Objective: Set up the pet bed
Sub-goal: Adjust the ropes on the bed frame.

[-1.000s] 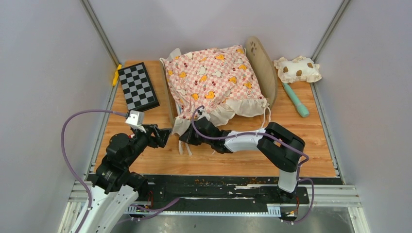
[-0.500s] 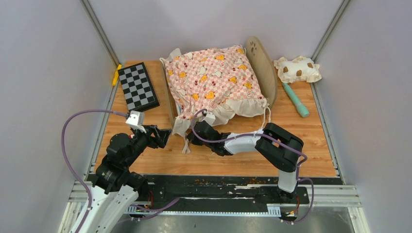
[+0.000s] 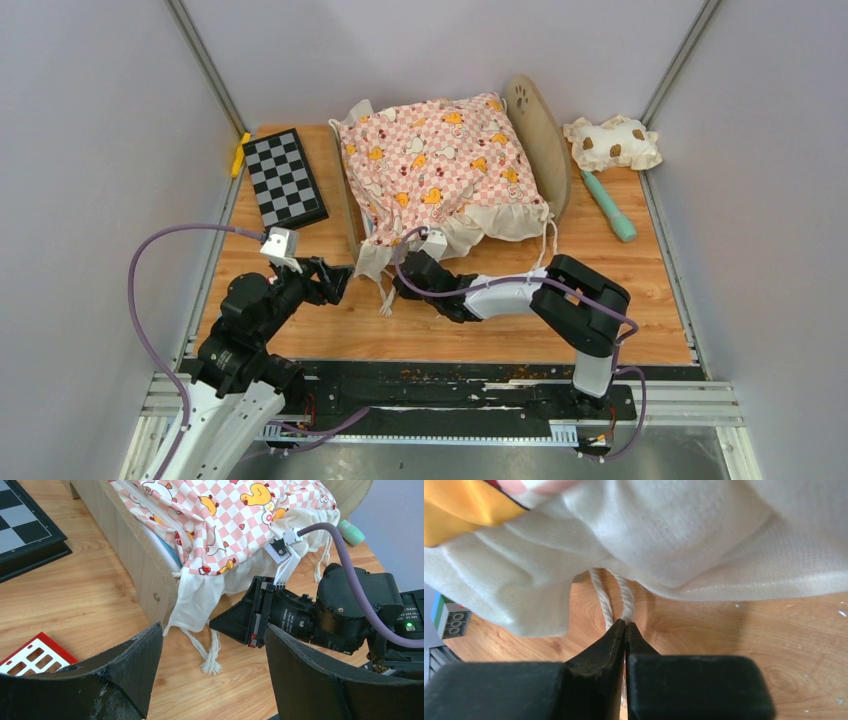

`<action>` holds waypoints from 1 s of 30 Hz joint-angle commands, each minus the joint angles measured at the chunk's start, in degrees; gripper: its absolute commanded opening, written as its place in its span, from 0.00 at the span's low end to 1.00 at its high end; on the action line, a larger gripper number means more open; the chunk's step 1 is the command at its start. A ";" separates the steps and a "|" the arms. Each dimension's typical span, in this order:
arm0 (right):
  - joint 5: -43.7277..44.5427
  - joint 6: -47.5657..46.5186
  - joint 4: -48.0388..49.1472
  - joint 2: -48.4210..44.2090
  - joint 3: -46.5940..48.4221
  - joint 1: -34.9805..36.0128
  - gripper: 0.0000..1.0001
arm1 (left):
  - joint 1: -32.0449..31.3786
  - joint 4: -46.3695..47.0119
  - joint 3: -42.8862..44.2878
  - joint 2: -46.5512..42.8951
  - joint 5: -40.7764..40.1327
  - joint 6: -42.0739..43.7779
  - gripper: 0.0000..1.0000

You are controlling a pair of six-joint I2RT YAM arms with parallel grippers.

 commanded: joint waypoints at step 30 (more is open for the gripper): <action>-22.46 12.20 11.14 -7.36 -1.52 -5.68 0.00 | -7.02 11.03 -5.50 14.88 7.32 6.72 0.65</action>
